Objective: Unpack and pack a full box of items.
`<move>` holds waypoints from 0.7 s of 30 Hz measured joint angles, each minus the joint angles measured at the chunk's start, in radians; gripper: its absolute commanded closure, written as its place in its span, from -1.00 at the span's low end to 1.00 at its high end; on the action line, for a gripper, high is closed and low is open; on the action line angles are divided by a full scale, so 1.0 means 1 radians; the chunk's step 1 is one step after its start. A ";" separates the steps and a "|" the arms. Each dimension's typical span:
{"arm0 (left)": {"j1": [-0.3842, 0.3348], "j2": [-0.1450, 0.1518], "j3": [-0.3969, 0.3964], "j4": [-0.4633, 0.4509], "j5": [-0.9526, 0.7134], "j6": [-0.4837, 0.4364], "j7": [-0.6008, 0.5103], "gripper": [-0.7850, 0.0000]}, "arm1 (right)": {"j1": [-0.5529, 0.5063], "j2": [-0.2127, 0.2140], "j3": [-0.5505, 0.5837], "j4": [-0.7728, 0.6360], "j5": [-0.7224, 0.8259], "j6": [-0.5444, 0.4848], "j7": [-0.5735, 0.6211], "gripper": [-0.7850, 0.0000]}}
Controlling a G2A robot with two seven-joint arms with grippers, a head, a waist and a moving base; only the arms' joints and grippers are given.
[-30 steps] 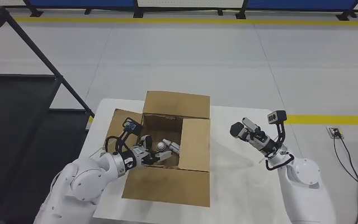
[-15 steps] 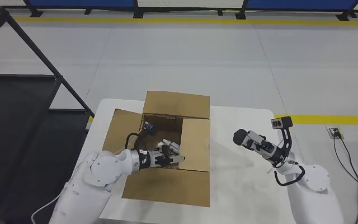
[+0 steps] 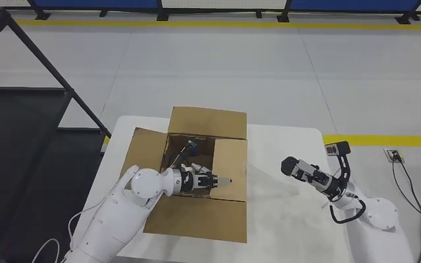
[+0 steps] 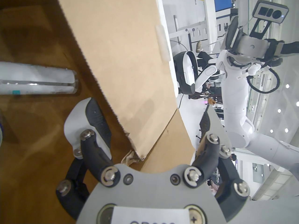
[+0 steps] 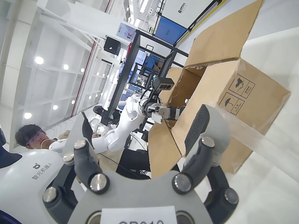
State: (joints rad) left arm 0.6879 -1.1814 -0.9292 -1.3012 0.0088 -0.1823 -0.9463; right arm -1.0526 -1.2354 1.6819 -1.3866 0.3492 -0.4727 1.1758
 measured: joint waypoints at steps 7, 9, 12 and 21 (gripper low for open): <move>0.009 0.004 -0.026 -0.034 -0.003 -0.032 0.012 -1.00 | -0.012 0.011 0.000 -0.005 0.024 -0.015 -0.018 -1.00; 0.020 0.008 -0.039 -0.067 0.003 -0.036 0.015 -1.00 | -0.016 0.013 0.001 -0.006 0.041 -0.019 -0.024 -1.00; 0.041 0.015 -0.062 -0.128 0.018 -0.035 0.032 -1.00 | -0.021 0.016 -0.003 -0.005 0.067 -0.027 -0.033 -1.00; 0.098 0.019 -0.069 -0.312 0.102 -0.002 0.129 -1.00 | -0.050 0.022 0.004 0.001 0.173 -0.085 -0.078 -1.00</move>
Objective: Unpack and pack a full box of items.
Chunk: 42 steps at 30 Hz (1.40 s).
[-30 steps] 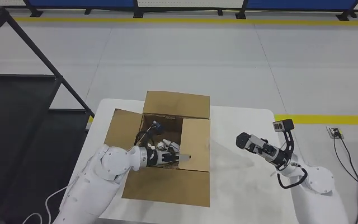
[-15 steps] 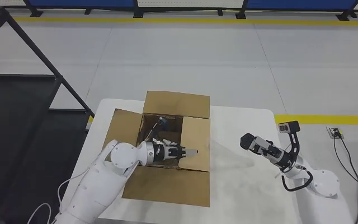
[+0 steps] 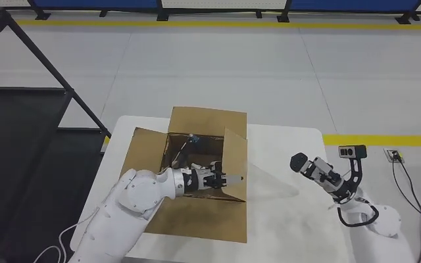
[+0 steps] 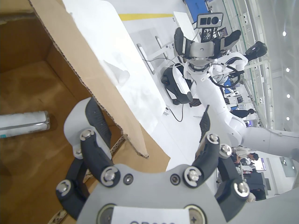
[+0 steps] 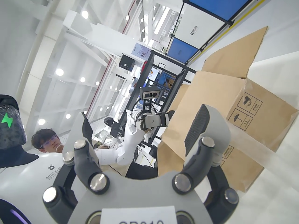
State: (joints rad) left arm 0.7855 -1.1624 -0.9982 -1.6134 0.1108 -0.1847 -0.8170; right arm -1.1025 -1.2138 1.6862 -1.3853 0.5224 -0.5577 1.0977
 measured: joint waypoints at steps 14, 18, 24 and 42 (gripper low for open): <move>-0.048 -0.049 0.136 -0.004 0.056 0.004 0.156 -1.00 | -0.068 0.012 0.038 0.019 0.142 -0.077 -0.008 -1.00; -0.086 -0.072 0.202 0.049 0.077 -0.050 0.166 -1.00 | -0.074 0.016 0.046 0.033 0.177 -0.091 0.003 -1.00; -0.149 -0.110 0.281 0.145 0.081 -0.067 0.172 -1.00 | -0.075 0.021 0.051 0.051 0.197 -0.101 0.016 -1.00; -0.251 -0.207 0.397 0.381 0.043 -0.112 0.162 -1.00 | -0.080 0.036 0.053 0.049 0.200 -0.104 0.011 -1.00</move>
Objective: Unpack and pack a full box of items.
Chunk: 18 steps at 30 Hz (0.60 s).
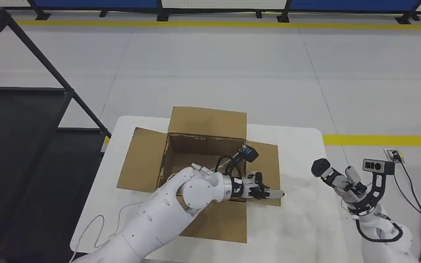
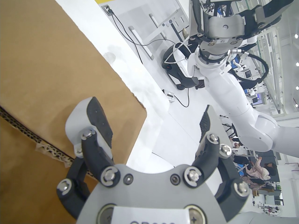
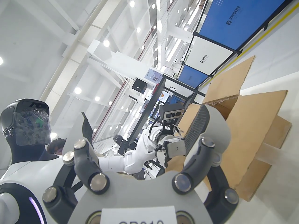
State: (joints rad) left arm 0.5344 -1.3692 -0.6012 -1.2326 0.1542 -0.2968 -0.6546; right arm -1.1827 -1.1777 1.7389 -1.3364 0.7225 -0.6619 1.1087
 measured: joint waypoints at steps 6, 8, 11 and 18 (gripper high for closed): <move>-0.004 -0.016 0.000 0.033 -0.006 -0.016 0.000 -1.00 | -0.001 0.003 -0.007 -0.002 -0.002 -0.002 -0.005 -1.00; -0.004 -0.019 -0.004 0.038 -0.007 -0.022 0.000 -1.00 | -0.001 0.004 -0.009 -0.002 -0.003 -0.002 -0.008 -1.00; -0.001 -0.023 -0.010 0.043 -0.006 -0.028 -0.001 -1.00 | -0.001 0.006 -0.012 -0.003 -0.004 -0.002 -0.010 -1.00; 0.008 -0.030 -0.029 0.049 -0.008 -0.044 -0.005 -1.00 | -0.006 0.010 -0.017 -0.017 -0.011 -0.004 -0.021 -1.00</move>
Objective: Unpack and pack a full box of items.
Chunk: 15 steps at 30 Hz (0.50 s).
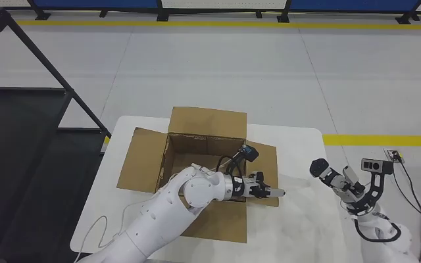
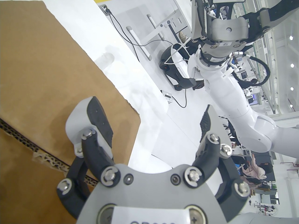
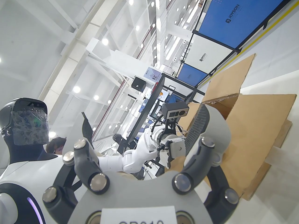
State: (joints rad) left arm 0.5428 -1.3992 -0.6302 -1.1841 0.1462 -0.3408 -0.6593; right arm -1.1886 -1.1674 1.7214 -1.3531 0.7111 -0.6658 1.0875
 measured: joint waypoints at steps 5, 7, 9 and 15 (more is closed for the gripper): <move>0.011 0.004 -0.032 -0.016 -0.021 -0.027 -0.018 -1.00 | -0.004 0.003 0.007 -0.014 -0.005 0.000 -0.038 -1.00; 0.019 0.008 -0.051 -0.028 -0.035 -0.039 -0.029 -1.00 | -0.001 0.003 0.011 -0.017 -0.002 0.009 -0.064 -1.00; 0.029 0.015 -0.077 -0.049 -0.043 -0.050 -0.037 -1.00 | 0.003 0.005 0.013 -0.023 -0.004 0.017 -0.080 -1.00; 0.087 0.050 -0.176 -0.163 -0.027 -0.059 -0.071 -1.00 | 0.020 0.006 0.005 -0.041 -0.018 0.026 -0.130 -1.00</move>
State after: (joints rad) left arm 0.6299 -1.3494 -0.8059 -1.3472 0.1188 -0.4001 -0.7302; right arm -1.1684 -1.1618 1.7266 -1.3937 0.6928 -0.6402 0.9576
